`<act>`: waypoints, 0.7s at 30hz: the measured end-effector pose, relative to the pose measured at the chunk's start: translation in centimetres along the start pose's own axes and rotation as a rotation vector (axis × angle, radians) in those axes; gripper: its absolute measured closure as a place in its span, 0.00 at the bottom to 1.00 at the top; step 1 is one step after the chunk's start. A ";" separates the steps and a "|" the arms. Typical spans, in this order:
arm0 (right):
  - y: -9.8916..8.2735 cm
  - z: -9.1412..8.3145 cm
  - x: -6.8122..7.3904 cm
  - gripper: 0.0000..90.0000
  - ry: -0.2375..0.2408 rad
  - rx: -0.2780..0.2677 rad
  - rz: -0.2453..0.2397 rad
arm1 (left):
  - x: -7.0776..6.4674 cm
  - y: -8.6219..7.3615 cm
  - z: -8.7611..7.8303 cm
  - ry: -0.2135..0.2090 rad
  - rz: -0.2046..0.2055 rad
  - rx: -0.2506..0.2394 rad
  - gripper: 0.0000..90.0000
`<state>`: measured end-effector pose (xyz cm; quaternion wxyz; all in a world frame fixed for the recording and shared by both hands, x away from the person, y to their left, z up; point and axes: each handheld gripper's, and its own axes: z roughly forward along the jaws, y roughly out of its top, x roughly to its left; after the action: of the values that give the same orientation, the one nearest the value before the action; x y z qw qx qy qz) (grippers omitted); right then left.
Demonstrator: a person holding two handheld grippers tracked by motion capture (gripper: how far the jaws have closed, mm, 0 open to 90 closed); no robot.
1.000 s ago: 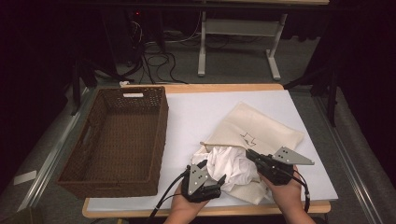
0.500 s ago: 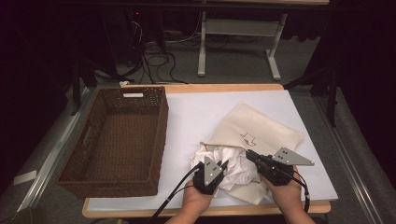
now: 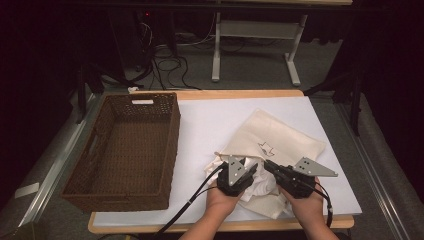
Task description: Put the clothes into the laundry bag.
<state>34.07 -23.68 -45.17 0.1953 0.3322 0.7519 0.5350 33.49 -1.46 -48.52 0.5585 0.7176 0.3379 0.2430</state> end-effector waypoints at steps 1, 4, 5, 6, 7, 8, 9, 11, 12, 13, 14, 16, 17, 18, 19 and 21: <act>0.0 0.0 0.1 0.97 -0.003 0.000 -0.003 | 0.2 -0.3 -1.6 0.016 0.043 -0.010 0.50; 0.0 0.0 0.2 0.97 -0.001 0.002 -0.005 | 0.9 -1.2 -3.9 0.038 0.049 -0.016 0.41; 0.0 -0.1 0.2 0.97 -0.004 0.003 -0.006 | 1.3 -1.6 -4.6 0.042 0.035 -0.020 0.40; 0.0 -0.1 0.2 0.97 -0.006 0.004 -0.007 | 1.6 -2.0 -5.2 0.043 0.019 -0.026 0.39; 0.0 0.0 0.2 0.97 -0.004 0.004 -0.005 | 2.0 -2.5 -5.7 0.047 0.012 -0.028 0.38; -0.1 0.0 0.1 0.97 -0.004 0.004 -0.004 | 2.2 -2.9 -6.0 0.049 0.007 -0.033 0.38; -0.1 0.0 0.1 0.97 -0.005 0.006 -0.001 | 2.2 -2.9 -6.0 0.049 0.007 -0.033 0.38; -0.1 0.0 0.1 0.97 -0.004 0.006 0.001 | 3.0 -3.9 -6.2 0.038 -0.035 -0.016 0.35; -0.1 -0.1 0.1 0.97 -0.007 0.005 0.000 | 3.2 -4.0 -6.0 0.044 -0.033 0.008 0.33; 0.0 -0.1 0.1 0.97 -0.011 0.002 0.000 | 3.3 -4.1 -6.0 0.056 -0.017 0.014 0.31; -0.1 -0.2 0.2 0.96 -0.012 0.002 0.000 | 3.4 -4.2 -6.0 0.066 -0.005 0.017 0.31; -0.1 -0.2 0.1 0.96 -0.010 0.002 -0.006 | 3.6 -4.5 -5.8 0.062 -0.010 0.038 0.30; -0.1 -0.3 0.0 0.96 -0.001 0.004 0.000 | 3.8 -4.7 -5.7 0.058 -0.012 0.049 0.29; -0.1 -0.3 0.0 0.96 -0.001 0.004 0.000 | 3.8 -4.7 -5.7 0.058 -0.012 0.049 0.28; -0.2 -0.2 -0.1 0.96 -0.001 0.006 0.004 | 4.0 -4.8 -5.3 0.054 -0.032 0.080 0.27; -0.2 -0.2 0.0 0.96 -0.002 0.005 0.002 | 4.0 -4.9 -5.1 0.052 -0.042 0.092 0.26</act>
<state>33.91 -23.89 -45.27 0.1946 0.3341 0.7527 0.5328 31.36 5.60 -52.01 0.5208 0.7287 0.3781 0.2341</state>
